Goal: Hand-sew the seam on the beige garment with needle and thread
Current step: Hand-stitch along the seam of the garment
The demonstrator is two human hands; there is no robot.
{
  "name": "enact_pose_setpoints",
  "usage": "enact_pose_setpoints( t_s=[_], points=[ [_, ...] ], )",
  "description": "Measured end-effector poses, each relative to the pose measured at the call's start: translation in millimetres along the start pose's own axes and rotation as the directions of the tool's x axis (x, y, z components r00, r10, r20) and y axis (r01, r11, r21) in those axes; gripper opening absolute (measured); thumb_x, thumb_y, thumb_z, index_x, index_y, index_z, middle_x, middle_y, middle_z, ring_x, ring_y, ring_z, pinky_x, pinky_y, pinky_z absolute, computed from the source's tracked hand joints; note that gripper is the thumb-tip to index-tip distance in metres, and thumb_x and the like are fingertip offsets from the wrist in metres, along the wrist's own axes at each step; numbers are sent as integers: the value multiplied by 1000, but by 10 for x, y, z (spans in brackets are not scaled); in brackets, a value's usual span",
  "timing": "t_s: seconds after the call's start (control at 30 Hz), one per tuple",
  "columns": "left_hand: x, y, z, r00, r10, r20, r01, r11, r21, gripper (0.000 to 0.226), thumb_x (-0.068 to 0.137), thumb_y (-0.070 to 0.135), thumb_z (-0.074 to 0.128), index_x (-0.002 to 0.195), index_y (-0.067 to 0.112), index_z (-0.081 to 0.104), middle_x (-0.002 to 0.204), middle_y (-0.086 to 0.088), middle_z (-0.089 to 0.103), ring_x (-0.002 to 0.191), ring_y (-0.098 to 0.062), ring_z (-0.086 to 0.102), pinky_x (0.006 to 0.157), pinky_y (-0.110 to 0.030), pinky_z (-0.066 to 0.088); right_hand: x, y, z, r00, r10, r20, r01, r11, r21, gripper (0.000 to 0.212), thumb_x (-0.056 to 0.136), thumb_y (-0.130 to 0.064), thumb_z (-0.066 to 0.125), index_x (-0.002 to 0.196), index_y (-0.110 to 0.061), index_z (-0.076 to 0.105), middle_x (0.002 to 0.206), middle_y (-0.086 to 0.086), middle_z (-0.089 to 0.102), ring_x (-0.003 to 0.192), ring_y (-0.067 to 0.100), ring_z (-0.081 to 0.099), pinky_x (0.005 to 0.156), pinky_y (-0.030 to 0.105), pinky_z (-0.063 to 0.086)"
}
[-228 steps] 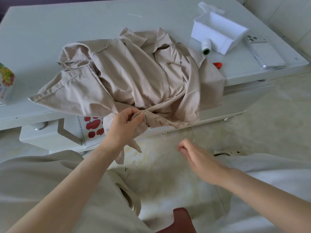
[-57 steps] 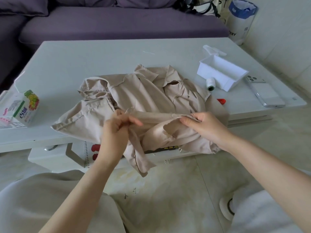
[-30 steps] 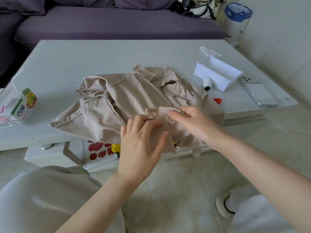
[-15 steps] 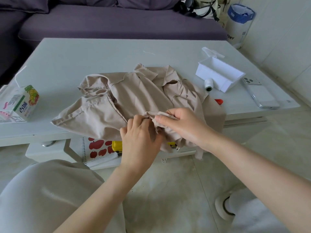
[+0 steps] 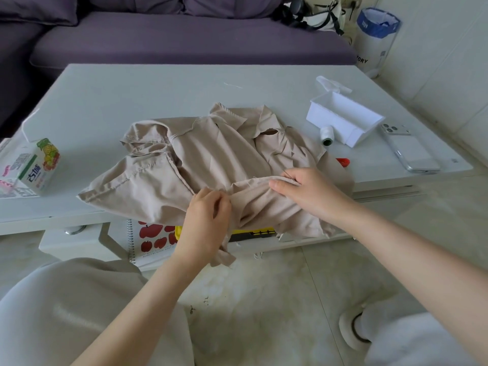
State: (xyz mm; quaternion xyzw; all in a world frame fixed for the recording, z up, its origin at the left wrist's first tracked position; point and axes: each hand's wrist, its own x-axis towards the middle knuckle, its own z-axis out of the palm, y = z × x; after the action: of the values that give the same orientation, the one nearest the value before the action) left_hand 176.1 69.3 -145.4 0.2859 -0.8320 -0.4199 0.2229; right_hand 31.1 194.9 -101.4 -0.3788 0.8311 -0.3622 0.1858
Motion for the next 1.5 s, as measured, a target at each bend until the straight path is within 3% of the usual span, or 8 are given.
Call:
enact_pose_setpoints(
  t_s=[0.2,0.37,0.53,0.7,0.87,1.07,1.27,1.5],
  points=[
    [2,-12,-100,990,-79,114,85,995,-43,58,99,38,40,73,-11,53,52,-19,45,52,-33,43,50,-30,37,12,122,20,991,41,126,-41,999,-8,44,90,-34,61,61,-4,45,57,6,48,63,15,60,59,27,35],
    [-12,-3,-232,973,-69,219,87,993,-75,70,86,55,48,58,-9,43,37,-12,45,37,-29,46,39,-23,33,-31,213,-19,978,63,199,-69,997,24,47,93,-33,56,59,-6,40,44,-13,22,45,4,25,49,21,21],
    [-5,-113,-311,904,-98,415,125,991,-39,58,72,49,72,56,3,41,49,-8,54,49,-16,46,51,-26,35,-41,232,-46,970,96,222,-108,993,41,43,97,-21,51,56,-26,37,33,-22,38,38,-10,42,46,6,32],
    [-11,-114,-364,953,-57,297,63,998,-11,26,74,18,79,55,21,63,55,5,66,50,-3,57,52,-10,40,-82,374,-22,971,126,205,-126,992,-10,33,97,-29,51,70,-10,59,42,-15,42,42,-3,41,48,11,29],
    [-37,-107,-334,999,-34,31,33,999,33,28,79,3,70,70,29,66,63,15,63,51,2,55,53,-12,42,-133,547,173,982,142,127,-143,990,-1,38,96,-28,52,62,-12,51,54,-9,43,54,4,39,51,19,25],
    [-37,45,-246,996,-85,-1,82,960,-266,11,89,12,63,89,18,73,51,20,61,41,8,48,44,-2,34,-239,637,370,988,153,33,-154,988,22,38,95,-25,54,60,-17,41,56,-6,42,57,10,40,56,26,29],
    [-46,84,-127,964,-265,24,223,757,-614,20,96,21,52,85,11,65,65,6,58,60,-7,52,57,-22,50,-342,637,422,996,89,11,-90,978,186,36,96,-26,52,62,-17,44,58,-12,43,61,7,40,62,29,29],
    [-31,1,2,946,-291,-139,174,824,-540,20,97,26,52,80,20,59,70,10,55,66,-8,47,61,-27,38,-476,578,353,999,45,-10,-40,949,312,32,95,-18,53,64,-10,48,59,-8,37,59,4,34,56,20,27]
  ],
)
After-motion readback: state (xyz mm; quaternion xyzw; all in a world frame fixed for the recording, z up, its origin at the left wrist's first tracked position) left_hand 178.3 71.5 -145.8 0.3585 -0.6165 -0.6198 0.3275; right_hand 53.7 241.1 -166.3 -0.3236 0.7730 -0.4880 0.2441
